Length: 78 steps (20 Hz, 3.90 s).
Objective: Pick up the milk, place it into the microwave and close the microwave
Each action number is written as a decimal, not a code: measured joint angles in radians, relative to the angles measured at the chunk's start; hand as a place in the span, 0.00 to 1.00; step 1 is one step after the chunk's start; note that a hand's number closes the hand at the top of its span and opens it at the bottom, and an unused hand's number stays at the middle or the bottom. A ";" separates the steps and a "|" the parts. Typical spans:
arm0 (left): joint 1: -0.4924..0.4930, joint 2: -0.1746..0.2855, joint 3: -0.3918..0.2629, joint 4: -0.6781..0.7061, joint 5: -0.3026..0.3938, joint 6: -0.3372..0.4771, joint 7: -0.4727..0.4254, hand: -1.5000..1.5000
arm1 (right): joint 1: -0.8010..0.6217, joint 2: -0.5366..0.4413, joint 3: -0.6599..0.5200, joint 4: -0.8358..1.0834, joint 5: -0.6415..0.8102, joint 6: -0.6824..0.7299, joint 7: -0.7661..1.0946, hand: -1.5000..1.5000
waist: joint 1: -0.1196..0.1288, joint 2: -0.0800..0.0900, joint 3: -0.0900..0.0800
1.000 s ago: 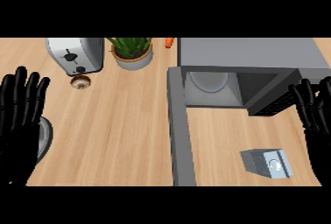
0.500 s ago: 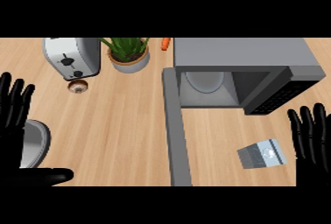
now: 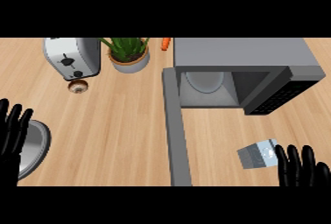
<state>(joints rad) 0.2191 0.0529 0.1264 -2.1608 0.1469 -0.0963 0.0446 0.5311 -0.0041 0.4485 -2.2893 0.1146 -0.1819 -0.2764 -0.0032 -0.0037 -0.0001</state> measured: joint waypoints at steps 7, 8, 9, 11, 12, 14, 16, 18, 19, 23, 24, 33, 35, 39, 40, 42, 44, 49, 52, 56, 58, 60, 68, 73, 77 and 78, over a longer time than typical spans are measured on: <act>0.121 -0.031 -0.022 -0.048 -0.009 -0.039 -0.059 0.00 | 0.048 0.003 0.037 0.077 0.067 -0.156 -0.116 0.00 | 0.004 0.001 0.000; 0.122 -0.035 -0.026 -0.050 -0.013 -0.038 -0.062 0.00 | 0.047 0.003 0.034 0.085 0.074 -0.179 -0.124 0.00 | 0.003 0.001 0.000; 0.141 -0.037 -0.025 -0.063 -0.006 -0.045 -0.063 0.00 | 0.046 0.003 0.023 0.084 0.078 -0.194 -0.118 0.00 | 0.004 0.001 0.000; 0.181 -0.043 -0.034 -0.065 -0.011 -0.057 -0.097 0.00 | 0.035 0.004 -0.006 0.109 0.070 -0.222 -0.134 0.00 | 0.005 0.001 0.000; 0.200 -0.045 -0.037 -0.065 -0.008 -0.061 -0.113 0.00 | 0.028 0.004 -0.014 0.115 0.069 -0.242 -0.137 0.00 | 0.006 0.002 0.000; 0.234 -0.048 -0.044 -0.062 -0.010 -0.070 -0.140 0.00 | -0.003 0.004 -0.043 0.146 0.058 -0.268 -0.131 0.00 | 0.007 0.002 0.000; 0.249 -0.043 -0.028 -0.078 0.007 -0.081 -0.133 0.00 | -0.016 0.003 -0.060 0.175 0.054 -0.285 -0.146 0.00 | 0.007 0.002 0.000; 0.268 -0.045 -0.024 -0.073 0.007 -0.097 -0.151 0.00 | -0.042 -0.001 -0.104 0.210 0.024 -0.284 -0.162 0.00 | 0.007 0.002 0.000; 0.287 -0.046 -0.020 -0.081 0.017 -0.108 -0.156 0.00 | -0.032 -0.003 -0.116 0.232 0.006 -0.281 -0.192 0.00 | 0.007 0.002 0.000; 0.305 -0.050 -0.053 -0.082 -0.007 -0.100 -0.176 0.00 | -0.082 0.000 -0.169 0.315 -0.034 -0.286 -0.214 0.00 | 0.007 0.002 0.000; 0.326 -0.051 -0.057 -0.091 -0.009 -0.104 -0.188 0.00 | -0.071 0.001 -0.178 0.338 -0.051 -0.285 -0.241 0.00 | 0.007 0.002 0.000; 0.340 -0.049 -0.083 -0.097 -0.027 -0.085 -0.200 0.00 | -0.113 -0.025 -0.345 0.525 -0.159 -0.240 -0.365 0.00 | 0.005 0.003 0.000; 0.343 -0.049 -0.080 -0.109 -0.022 -0.091 -0.192 0.00 | -0.114 -0.028 -0.369 0.561 -0.176 -0.226 -0.388 0.00 | 0.005 0.003 0.000; 0.357 -0.048 -0.075 -0.112 -0.005 -0.104 -0.200 0.00 | -0.116 -0.059 -0.421 0.616 -0.209 -0.179 -0.413 0.00 | 0.006 0.002 0.000; 0.366 -0.049 -0.087 -0.110 -0.012 -0.100 -0.211 0.00 | -0.139 -0.065 -0.437 0.647 -0.214 -0.173 -0.415 0.00 | 0.007 0.002 0.000; 0.390 -0.048 -0.077 -0.125 0.001 -0.114 -0.216 0.00 | -0.163 -0.082 -0.462 0.700 -0.225 -0.147 -0.427 0.00 | 0.009 0.002 0.000; 0.357 -0.047 -0.064 -0.110 0.004 -0.110 -0.203 0.00 | -0.189 -0.090 -0.482 0.756 -0.236 -0.124 -0.439 0.00 | 0.007 0.003 0.000; 0.375 -0.051 -0.066 -0.127 0.006 -0.107 -0.202 0.00 | -0.212 -0.085 -0.502 0.861 -0.237 -0.089 -0.495 0.00 | 0.008 0.003 0.000; 0.391 -0.052 -0.068 -0.120 0.005 -0.120 -0.217 0.00 | -0.251 -0.102 -0.543 0.953 -0.251 -0.064 -0.533 0.00 | 0.008 0.003 0.000; 0.418 -0.052 -0.069 -0.115 0.004 -0.129 -0.251 0.00 | -0.297 -0.107 -0.573 1.046 -0.249 -0.055 -0.562 0.00 | 0.009 0.003 0.000; 0.408 -0.052 -0.075 -0.120 -0.001 -0.115 -0.237 0.00 | -0.331 -0.100 -0.577 1.093 -0.242 -0.061 -0.566 0.00 | 0.009 0.003 0.000; 0.413 -0.051 -0.064 -0.131 0.005 -0.118 -0.232 0.00 | -0.341 -0.098 -0.579 1.145 -0.240 -0.040 -0.599 0.00 | 0.009 0.003 0.000; 0.419 -0.046 -0.043 -0.094 0.015 -0.144 -0.266 0.00 | -0.461 -0.118 -0.616 1.404 -0.258 0.058 -0.690 0.00 | 0.011 0.003 0.001; 0.406 -0.050 -0.062 -0.100 -0.001 -0.122 -0.256 0.00 | -0.528 -0.139 -0.649 1.541 -0.275 0.116 -0.738 0.00 | 0.011 0.004 0.001; 0.366 -0.045 -0.035 -0.068 0.018 -0.128 -0.245 0.00 | -0.569 -0.145 -0.675 1.620 -0.282 0.130 -0.771 0.00 | 0.009 0.003 -0.003; 0.362 -0.037 -0.017 -0.064 0.037 -0.137 -0.244 0.00 | -0.570 -0.144 -0.679 1.624 -0.288 0.138 -0.775 0.00 | 0.008 0.002 -0.003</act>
<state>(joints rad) 0.5813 0.0157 0.1097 -2.2244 0.1834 -0.2331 -0.1995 -0.0393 -0.1482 -0.2304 -0.6653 -0.1730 -0.0443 -1.0514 0.0052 -0.0012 -0.0036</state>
